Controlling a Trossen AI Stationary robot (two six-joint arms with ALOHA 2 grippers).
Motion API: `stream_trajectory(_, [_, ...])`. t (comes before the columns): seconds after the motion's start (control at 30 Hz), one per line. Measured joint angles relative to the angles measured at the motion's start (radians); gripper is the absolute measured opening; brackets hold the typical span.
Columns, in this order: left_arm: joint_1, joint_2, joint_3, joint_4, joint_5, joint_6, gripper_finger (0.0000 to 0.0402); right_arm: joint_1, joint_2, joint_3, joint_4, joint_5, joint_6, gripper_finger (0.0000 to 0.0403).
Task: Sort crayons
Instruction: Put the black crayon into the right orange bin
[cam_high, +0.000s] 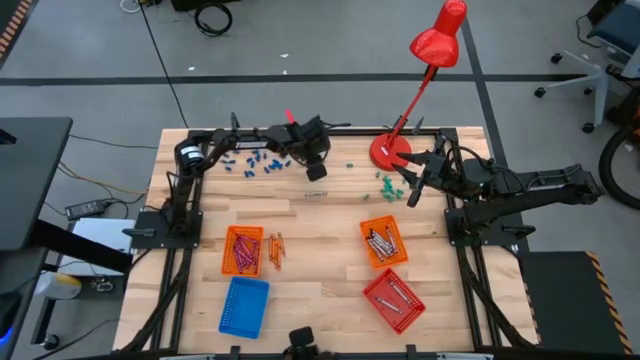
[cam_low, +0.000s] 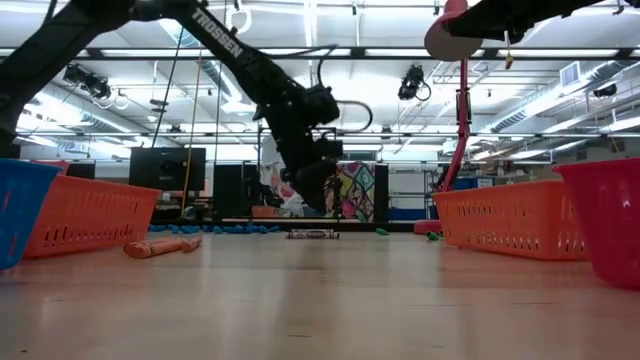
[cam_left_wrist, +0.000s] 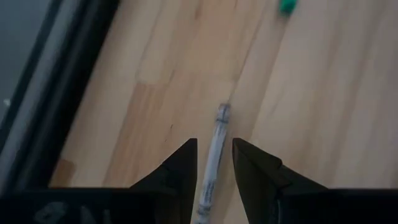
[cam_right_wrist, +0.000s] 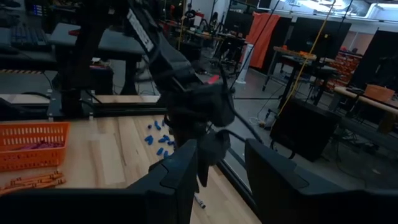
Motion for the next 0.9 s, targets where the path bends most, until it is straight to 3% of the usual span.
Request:
stream_trajectory(0.57, [0.009,0.057,0.002,-0.066,0.005,0.018,0.0107,0.000,0.000,0.000,0.001,-0.003,0.000,0.0139])
stream_trajectory(0.9, [0.019,0.063,0.003,-0.082,0.027,0.031,0.0028,0.000,0.000,0.000,0.001,-0.003,0.000,0.0139])
